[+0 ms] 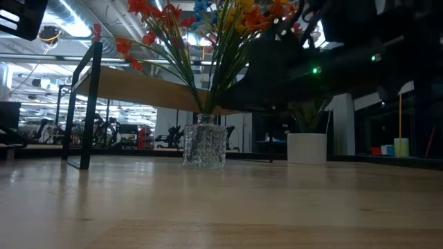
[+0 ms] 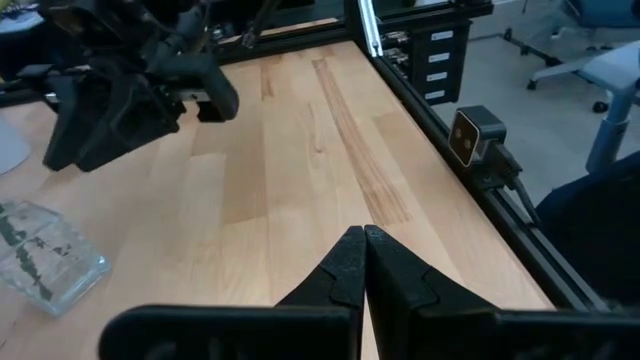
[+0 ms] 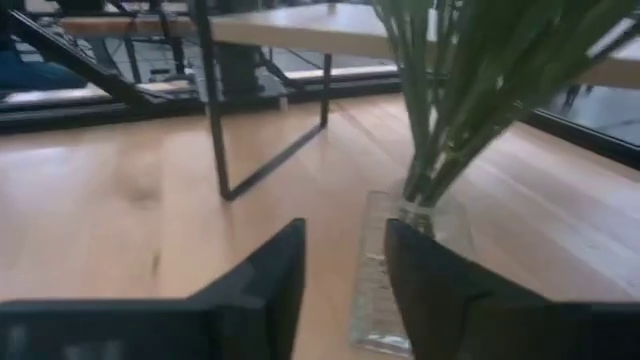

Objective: Pick and place flowers into a vace then onto a shelf
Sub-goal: Put the transparent vase with flowers on the shelf

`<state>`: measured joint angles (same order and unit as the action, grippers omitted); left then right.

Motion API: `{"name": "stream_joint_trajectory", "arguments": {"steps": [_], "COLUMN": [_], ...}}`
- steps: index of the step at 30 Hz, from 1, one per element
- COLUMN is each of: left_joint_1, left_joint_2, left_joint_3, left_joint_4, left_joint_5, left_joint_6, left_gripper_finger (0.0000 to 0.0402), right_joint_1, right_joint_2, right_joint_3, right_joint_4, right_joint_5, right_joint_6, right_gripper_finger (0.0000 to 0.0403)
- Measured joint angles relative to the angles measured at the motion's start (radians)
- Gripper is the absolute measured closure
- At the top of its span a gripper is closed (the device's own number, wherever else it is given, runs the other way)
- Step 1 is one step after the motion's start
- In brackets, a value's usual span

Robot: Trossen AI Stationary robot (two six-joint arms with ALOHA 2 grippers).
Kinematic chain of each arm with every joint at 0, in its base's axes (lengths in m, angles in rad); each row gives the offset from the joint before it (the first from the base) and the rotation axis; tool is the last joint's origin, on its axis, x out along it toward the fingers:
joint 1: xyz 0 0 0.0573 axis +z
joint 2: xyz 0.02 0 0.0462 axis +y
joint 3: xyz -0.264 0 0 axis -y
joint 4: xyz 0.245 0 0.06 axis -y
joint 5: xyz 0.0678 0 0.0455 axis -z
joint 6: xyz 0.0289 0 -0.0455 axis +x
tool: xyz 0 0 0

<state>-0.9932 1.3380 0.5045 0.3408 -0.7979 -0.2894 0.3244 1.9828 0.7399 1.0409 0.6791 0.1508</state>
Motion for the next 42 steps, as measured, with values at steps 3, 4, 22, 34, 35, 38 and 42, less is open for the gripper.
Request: {"name": "stream_joint_trajectory", "arguments": {"steps": [3, 4, 22, 34, 35, 38, 42], "left_joint_1": [0.0, 0.0, 0.0, 0.0, 0.0, 0.0, 0.0], "left_joint_2": [0.0, 0.0, 0.0, 0.001, 0.001, 0.001, 0.001], "left_joint_3": [0.0, 0.0, 0.0, 0.001, 0.0, 0.001, 0.001], "left_joint_4": [0.0, 0.0, 0.0, 0.0, 0.0, 0.0, 0.0], "left_joint_5": [0.0, 0.0, 0.0, 0.0, 0.0, 0.0, 0.0], "left_joint_6": [-0.001, -0.001, -0.004, -0.013, -0.012, -0.012, -0.012], "left_gripper_finger": [0.0398, 0.0398, 0.0399, 0.0398, 0.0398, 0.0399, 0.0398], "right_joint_1": [-0.021, -0.028, -0.106, -0.133, -0.133, -0.133, -0.133], "right_joint_2": [0.004, 0.004, 0.008, 0.008, 0.008, 0.008, 0.008], "right_joint_3": [0.0, 0.0, 0.05, 0.051, 0.05, 0.051, 0.051], "right_joint_4": [-0.005, -0.003, -0.096, -0.13, -0.129, -0.129, -0.128], "right_joint_5": [0.0, 0.0, -0.057, -0.079, -0.079, -0.08, -0.081], "right_joint_6": [0.005, 0.008, 0.031, 0.096, 0.095, 0.085, 0.08], "right_gripper_finger": [0.0223, 0.0207, 0.0088, 0.0094, 0.0094, 0.0094, 0.0095]}}
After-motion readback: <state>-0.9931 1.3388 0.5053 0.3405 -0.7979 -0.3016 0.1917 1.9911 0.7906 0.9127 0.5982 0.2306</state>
